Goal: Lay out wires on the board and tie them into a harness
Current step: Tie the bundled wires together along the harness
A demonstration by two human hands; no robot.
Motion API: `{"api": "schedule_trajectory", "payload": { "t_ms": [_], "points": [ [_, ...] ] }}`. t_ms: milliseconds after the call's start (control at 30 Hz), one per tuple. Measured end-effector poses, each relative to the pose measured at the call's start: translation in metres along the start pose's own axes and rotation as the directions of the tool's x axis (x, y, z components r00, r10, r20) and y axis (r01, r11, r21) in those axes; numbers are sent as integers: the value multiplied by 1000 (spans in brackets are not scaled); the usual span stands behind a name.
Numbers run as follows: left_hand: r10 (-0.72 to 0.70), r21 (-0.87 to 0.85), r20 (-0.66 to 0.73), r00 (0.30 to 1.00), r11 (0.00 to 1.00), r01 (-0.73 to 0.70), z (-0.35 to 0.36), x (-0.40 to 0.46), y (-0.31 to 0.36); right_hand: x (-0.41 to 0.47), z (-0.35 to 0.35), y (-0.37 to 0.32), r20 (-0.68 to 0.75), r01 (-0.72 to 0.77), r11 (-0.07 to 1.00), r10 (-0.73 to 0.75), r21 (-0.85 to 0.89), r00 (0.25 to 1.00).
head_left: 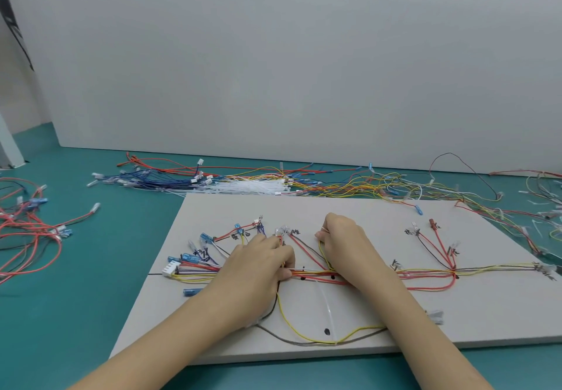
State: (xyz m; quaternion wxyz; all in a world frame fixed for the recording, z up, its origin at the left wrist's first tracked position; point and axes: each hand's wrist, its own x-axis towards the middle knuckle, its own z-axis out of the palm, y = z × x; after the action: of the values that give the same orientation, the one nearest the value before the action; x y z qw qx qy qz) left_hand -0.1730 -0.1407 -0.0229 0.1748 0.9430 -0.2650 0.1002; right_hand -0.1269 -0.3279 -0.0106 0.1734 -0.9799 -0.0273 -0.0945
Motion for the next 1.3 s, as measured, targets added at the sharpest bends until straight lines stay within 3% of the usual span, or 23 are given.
{"api": "schedule_trajectory", "payload": {
  "t_ms": [500, 1300],
  "points": [
    [-47, -79, 28, 998, 996, 49, -20, -10, -28, 14, 14, -15, 6, 95, 985, -97, 141, 995],
    [-161, -136, 0, 987, 978, 159, -26, -17, -39, 17, 14, -29, -4, 165, 983, -165, 84, 986]
  ]
}}
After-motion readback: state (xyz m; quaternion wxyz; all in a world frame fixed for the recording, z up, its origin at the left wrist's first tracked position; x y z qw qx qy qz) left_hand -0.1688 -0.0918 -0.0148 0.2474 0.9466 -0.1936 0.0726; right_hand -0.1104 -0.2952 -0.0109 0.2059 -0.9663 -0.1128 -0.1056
